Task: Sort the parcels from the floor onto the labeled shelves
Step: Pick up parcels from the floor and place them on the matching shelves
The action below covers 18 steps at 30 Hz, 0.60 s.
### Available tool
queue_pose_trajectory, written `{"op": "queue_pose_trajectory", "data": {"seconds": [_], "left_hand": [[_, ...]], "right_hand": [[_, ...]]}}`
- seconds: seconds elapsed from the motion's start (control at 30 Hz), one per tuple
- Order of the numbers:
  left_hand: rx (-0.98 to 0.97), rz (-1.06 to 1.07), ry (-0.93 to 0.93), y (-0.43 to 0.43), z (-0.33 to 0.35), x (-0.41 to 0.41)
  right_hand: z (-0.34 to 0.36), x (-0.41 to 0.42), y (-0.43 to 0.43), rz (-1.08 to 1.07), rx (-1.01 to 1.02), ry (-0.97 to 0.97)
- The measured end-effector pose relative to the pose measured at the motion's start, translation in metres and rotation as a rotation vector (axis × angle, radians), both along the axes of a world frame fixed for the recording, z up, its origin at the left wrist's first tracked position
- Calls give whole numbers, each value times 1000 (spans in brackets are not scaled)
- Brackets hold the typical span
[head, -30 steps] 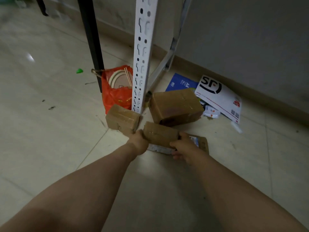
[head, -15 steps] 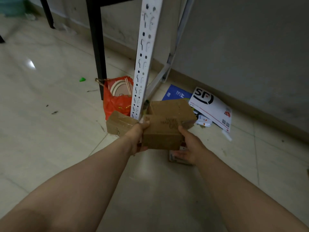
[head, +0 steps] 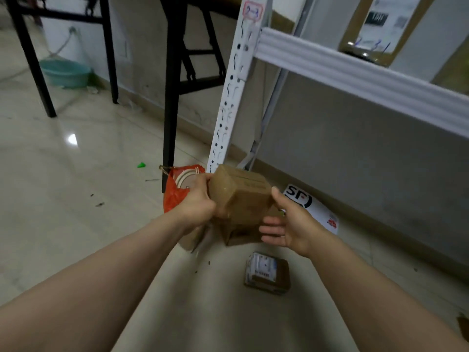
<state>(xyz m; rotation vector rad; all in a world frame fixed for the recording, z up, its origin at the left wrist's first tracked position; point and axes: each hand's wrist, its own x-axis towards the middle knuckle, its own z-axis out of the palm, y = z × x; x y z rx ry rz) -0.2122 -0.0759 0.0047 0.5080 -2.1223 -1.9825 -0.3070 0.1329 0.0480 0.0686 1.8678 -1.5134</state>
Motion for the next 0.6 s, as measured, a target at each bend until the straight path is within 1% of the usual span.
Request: {"op": "queue_pose_trajectory", "data": {"seconds": [0.03,0.1,0.23,0.3,0.4,0.47,0.53,0.6], "left_hand": [[-110,-18,57,1,5,1],[-269,-58,137,3,12,4],[-454,-111,207,10,18,7],[-577,-112,252,16,19,7],[-855,-92,350,24,14,4],[-1027,-69,455,29,11,1],[-1102,-73,544,34,14,0],[-1123,-70,571,36,17,0]], "right_hand": [[6,2,1,-1,-49,-21],[14,6,3,-21,-145,-67],[15,12,8,-81,-303,-110],[13,13,13,-119,-316,-120],[12,11,22,-173,-296,-133],[12,7,27,-194,-295,-128],[12,3,31,-200,-304,-113],[13,0,33,-205,-340,-102]]}}
